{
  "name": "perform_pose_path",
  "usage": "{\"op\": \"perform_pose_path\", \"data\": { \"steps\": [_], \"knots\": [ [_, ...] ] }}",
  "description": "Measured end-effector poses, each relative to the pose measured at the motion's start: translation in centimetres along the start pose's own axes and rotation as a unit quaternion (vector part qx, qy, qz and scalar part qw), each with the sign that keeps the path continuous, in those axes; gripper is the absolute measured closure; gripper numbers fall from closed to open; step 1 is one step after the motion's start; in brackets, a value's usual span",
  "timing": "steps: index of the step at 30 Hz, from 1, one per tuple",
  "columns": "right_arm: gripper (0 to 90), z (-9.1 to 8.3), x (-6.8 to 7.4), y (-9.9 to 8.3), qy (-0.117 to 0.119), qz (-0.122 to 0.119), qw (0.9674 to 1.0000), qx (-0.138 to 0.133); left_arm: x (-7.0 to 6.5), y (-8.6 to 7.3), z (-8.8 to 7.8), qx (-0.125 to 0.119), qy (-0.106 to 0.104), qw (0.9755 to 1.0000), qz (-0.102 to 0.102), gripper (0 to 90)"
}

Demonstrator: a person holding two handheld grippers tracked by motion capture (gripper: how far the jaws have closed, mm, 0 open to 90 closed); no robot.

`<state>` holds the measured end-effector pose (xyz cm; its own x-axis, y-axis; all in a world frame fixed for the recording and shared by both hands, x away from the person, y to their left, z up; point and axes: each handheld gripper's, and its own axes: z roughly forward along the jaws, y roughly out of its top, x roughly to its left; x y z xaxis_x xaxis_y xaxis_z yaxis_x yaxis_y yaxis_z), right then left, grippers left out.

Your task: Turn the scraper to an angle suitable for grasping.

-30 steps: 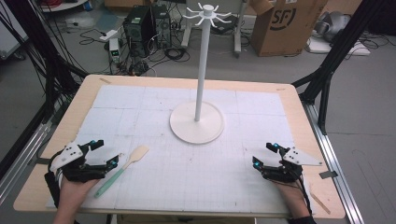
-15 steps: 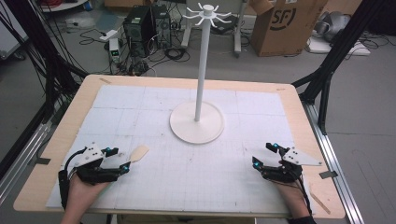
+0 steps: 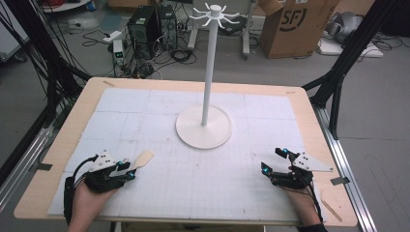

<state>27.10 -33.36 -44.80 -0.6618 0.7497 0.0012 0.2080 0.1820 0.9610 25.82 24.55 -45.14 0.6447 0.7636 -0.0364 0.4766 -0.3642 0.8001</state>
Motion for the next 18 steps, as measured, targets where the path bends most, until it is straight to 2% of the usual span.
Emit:
{"op": "perform_pose_path", "data": {
  "steps": [11,13,18],
  "knots": [
    [19.3,0.0,-0.01,0.0,0.0,0.0,1.0,0.0,-0.37,0.27,0.31,0.009,0.016,0.9998,-0.002,75.6],
    [19.3,-0.03,-0.01,-0.01,0.0,0.003,1.0,0.001,-0.48,0.25,0.33,0.008,0.015,0.9999,-0.003,79.1],
    [19.3,-0.01,-0.02,0.0,0.001,0.001,1.0,0.0,-0.39,0.29,0.33,0.006,0.011,0.9999,-0.006,80.5]
  ]
}}
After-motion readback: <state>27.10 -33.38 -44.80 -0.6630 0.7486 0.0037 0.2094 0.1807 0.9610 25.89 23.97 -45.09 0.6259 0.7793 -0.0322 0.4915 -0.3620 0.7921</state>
